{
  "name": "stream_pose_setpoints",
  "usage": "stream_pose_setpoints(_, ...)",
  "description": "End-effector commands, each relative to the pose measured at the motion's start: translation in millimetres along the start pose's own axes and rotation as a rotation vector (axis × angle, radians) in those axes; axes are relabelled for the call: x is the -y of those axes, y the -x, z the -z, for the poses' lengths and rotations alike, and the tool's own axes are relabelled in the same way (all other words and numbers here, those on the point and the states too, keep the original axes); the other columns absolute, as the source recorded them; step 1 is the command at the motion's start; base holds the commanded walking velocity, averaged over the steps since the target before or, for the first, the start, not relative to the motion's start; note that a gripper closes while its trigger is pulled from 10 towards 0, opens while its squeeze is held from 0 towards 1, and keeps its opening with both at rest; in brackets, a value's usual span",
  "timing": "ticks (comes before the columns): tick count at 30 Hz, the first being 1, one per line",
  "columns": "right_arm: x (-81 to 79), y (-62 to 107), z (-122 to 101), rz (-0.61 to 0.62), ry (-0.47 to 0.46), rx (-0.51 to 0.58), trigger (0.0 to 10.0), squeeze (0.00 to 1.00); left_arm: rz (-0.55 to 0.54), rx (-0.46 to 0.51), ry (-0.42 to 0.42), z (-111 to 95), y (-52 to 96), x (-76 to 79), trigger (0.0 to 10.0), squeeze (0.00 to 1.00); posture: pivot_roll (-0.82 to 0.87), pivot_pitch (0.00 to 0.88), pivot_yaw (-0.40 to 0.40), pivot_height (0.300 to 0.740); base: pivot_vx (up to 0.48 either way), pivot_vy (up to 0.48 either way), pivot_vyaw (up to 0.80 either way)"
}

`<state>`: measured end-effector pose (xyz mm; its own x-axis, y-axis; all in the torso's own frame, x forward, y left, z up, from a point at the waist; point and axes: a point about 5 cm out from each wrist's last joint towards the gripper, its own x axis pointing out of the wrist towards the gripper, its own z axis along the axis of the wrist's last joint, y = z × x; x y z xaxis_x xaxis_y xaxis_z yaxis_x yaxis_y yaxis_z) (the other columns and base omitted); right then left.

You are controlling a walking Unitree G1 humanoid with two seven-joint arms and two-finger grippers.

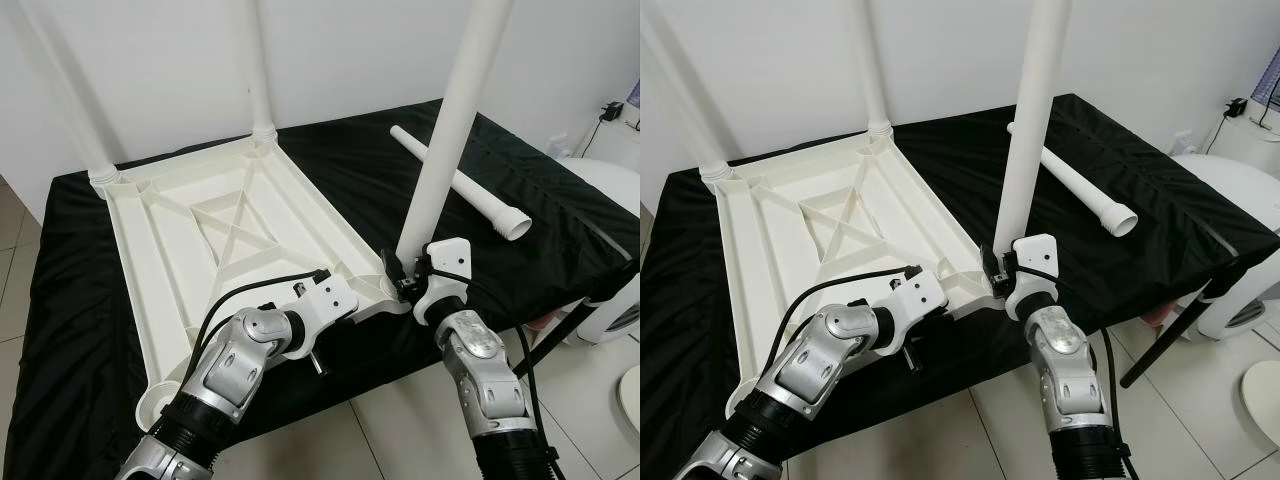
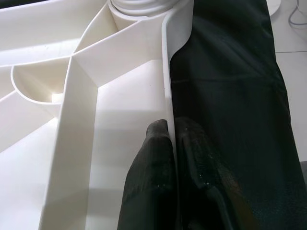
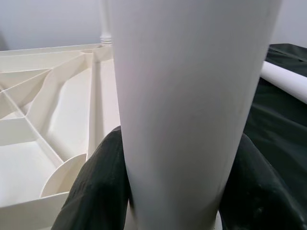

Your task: Building children table

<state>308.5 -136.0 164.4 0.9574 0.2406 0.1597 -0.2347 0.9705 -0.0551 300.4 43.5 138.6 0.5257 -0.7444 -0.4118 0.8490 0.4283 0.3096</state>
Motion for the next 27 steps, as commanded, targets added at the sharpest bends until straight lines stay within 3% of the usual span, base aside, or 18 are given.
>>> stream_pose_setpoints(1, -11.9, -2.1, -10, -0.001, -0.053, 0.039, 10.0, 0.0, -0.134, -0.035, -0.012, 6, 0.1, -9.2, 10.0, 0.0, -0.15, 0.066, 0.061, 0.74, 0.0, 0.0, 0.0)
stream_pose_setpoints(7, -16.4, -2.3, -9, 0.152, -0.063, 0.003, 10.0, 0.0, -0.136, -0.038, -0.008, 8, 1.1, -8.4, 10.0, 0.0, -0.15, 0.061, 0.061, 0.74, 0.0, 0.0, 0.0)
stream_pose_setpoints(14, -22.5, -0.3, -7, 0.205, -0.077, -0.015, 10.0, 0.0, -0.138, -0.044, -0.008, 10, 3.0, -9.1, 10.0, 0.0, -0.14, 0.055, 0.054, 0.74, 0.0, 0.0, 0.0)
stream_pose_setpoints(15, -24.7, 0.4, -6, 0.195, -0.085, -0.016, 10.0, 1.0, -0.14, -0.046, -0.007, 10, 3.5, -9.6, 10.0, 0.0, -0.13, 0.052, 0.053, 0.74, 0.0, 0.0, 0.0)
stream_pose_setpoints(27, -23.6, 1.1, -10, 0.141, -0.086, 0.007, 10.0, 1.0, -0.147, -0.046, -0.006, 11, 3.8, -10.4, 10.0, 0.0, -0.14, 0.039, 0.047, 0.74, 0.0, 0.0, 0.0)
